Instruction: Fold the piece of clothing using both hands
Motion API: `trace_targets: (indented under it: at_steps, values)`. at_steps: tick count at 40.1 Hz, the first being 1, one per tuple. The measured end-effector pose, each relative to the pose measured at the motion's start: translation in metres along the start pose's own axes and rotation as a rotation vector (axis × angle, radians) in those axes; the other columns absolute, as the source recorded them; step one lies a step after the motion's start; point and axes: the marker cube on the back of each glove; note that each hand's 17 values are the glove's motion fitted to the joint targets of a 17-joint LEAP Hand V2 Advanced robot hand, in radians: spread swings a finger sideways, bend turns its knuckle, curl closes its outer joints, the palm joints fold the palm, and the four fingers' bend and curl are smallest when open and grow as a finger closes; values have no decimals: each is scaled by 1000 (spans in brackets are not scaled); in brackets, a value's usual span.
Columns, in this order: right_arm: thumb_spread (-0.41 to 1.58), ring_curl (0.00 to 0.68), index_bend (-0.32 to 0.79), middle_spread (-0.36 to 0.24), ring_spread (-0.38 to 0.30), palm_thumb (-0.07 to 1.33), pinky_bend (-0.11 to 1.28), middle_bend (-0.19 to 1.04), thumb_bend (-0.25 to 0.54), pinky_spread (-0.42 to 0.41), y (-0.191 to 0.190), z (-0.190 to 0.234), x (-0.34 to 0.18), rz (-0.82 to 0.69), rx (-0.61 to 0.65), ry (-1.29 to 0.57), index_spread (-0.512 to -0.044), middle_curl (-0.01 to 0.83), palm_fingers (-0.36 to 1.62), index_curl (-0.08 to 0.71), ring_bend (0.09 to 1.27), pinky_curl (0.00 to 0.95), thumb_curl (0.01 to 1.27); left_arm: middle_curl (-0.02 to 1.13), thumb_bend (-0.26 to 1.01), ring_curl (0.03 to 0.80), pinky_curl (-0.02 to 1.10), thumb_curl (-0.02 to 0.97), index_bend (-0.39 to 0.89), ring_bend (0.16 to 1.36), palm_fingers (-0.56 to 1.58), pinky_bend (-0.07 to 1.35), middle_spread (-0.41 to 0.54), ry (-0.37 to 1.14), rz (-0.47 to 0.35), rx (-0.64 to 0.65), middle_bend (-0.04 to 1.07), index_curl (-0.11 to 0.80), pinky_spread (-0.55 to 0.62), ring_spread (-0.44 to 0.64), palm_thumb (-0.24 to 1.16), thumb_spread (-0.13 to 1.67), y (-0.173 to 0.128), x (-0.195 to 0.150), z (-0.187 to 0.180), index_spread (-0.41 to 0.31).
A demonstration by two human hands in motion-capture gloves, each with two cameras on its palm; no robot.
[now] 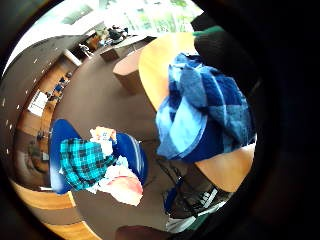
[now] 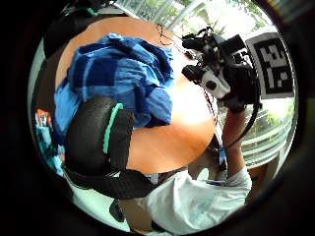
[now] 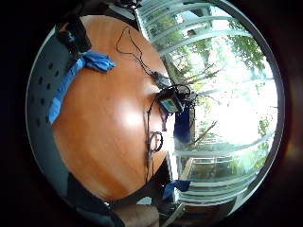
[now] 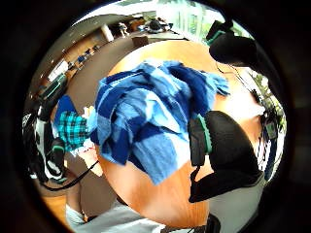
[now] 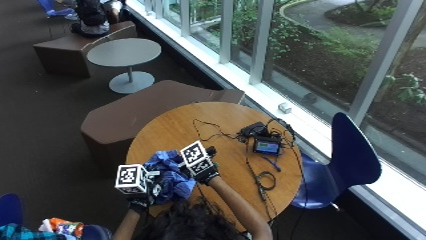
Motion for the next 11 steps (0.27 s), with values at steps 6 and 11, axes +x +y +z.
trace_targets:
  at_steps: [6,11]
  values:
    - [1244,363,119,-330,-291,697,365,181,-30,-82,23,12,16,43,-30,-35,-376,387,756,305,332,371,379,366,-14,334,362,283,151,503,533,318,-34,-78,53,-61,175,367,276,80,279,1246,-15,18,5,-137]
    - [1247,359,123,-303,-274,678,346,185,-21,-50,35,17,27,86,-21,-59,-376,387,730,296,327,363,380,366,-15,335,363,283,149,504,531,319,-36,-188,83,26,173,365,272,79,280,1246,-35,20,-3,-137]
